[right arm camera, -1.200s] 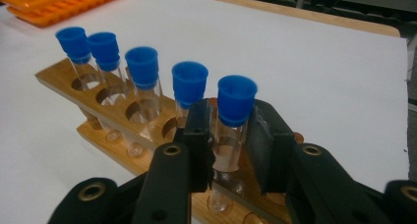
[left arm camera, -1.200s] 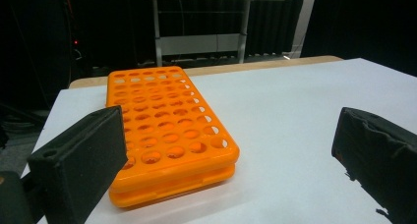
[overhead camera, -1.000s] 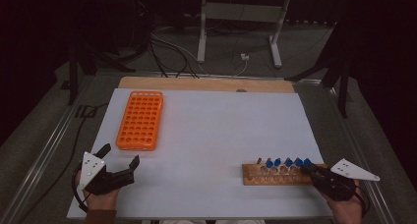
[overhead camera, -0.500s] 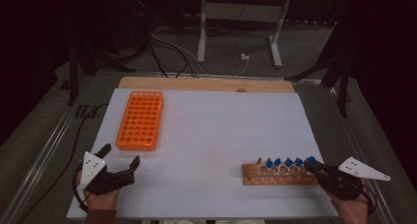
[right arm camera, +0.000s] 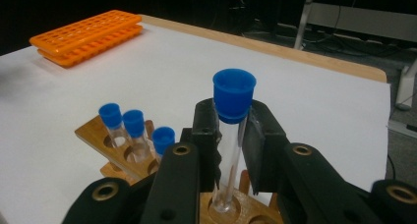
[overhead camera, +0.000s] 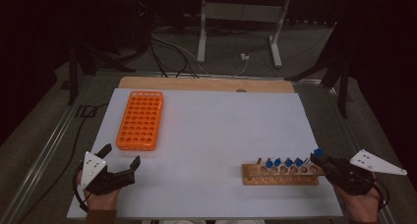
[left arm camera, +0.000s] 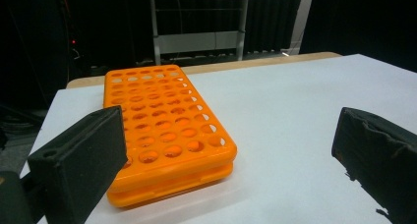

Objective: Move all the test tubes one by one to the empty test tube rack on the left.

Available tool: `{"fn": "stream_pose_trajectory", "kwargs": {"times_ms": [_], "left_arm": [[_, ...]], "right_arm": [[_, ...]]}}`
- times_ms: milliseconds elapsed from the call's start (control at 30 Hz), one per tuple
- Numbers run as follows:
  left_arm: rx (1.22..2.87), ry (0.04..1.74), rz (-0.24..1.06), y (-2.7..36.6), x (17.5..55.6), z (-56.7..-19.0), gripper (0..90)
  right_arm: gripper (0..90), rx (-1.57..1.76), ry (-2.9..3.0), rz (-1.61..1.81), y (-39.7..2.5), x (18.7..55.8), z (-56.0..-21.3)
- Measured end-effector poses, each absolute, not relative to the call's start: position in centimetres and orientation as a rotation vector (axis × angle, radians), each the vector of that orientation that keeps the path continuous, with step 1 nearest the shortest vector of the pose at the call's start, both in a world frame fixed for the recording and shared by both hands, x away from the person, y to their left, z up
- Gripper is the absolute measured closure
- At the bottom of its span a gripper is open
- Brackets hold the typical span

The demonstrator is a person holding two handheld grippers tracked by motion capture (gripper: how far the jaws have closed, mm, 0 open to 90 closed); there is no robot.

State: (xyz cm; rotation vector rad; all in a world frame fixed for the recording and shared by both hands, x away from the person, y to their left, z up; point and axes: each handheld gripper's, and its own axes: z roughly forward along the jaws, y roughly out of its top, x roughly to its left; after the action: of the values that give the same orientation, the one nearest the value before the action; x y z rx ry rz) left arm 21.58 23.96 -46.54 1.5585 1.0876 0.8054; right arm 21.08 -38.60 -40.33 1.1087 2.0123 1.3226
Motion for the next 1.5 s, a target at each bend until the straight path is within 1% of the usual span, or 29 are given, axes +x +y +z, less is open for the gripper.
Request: {"fn": "stream_pose_trajectory", "kwargs": {"times_ms": [167, 500, 667, 867, 1067, 1267, 1500], "left_arm": [[1.551, 1.095, 0.791, 23.9, 21.7, -46.4, 1.1], [1.601, 1.047, 0.752, 22.9, 22.8, -45.1, 1.1], [1.644, 0.99, 0.729, 21.9, 23.3, -44.3, 1.1], [1.652, 0.972, 0.73, 20.8, 24.3, -43.0, 1.1], [1.654, 0.945, 0.694, 19.1, 25.5, -42.5, 1.1], [1.684, 0.87, 0.64, 15.8, 26.3, -42.1, 1.1], [1.719, 0.812, 0.546, 11.8, 27.4, -41.3, 1.9]], "right_arm": [[77.3, 1.099, 2.005, 1.318, -38.8, 21.2, -39.4], [77.3, 1.093, 1.975, 1.324, -39.0, 22.3, -37.8], [77.3, 1.083, 1.975, 1.359, -37.4, 23.4, -37.1], [77.3, 1.049, 2.006, 1.394, -34.8, 24.6, -36.8], [77.3, 1.019, 2.035, 1.442, -32.2, 25.9, -36.3], [77.3, 0.987, 2.082, 1.453, -29.5, 27.0, -36.1], [77.3, 0.942, 2.136, 1.455, -26.5, 27.8, -36.2]]}}
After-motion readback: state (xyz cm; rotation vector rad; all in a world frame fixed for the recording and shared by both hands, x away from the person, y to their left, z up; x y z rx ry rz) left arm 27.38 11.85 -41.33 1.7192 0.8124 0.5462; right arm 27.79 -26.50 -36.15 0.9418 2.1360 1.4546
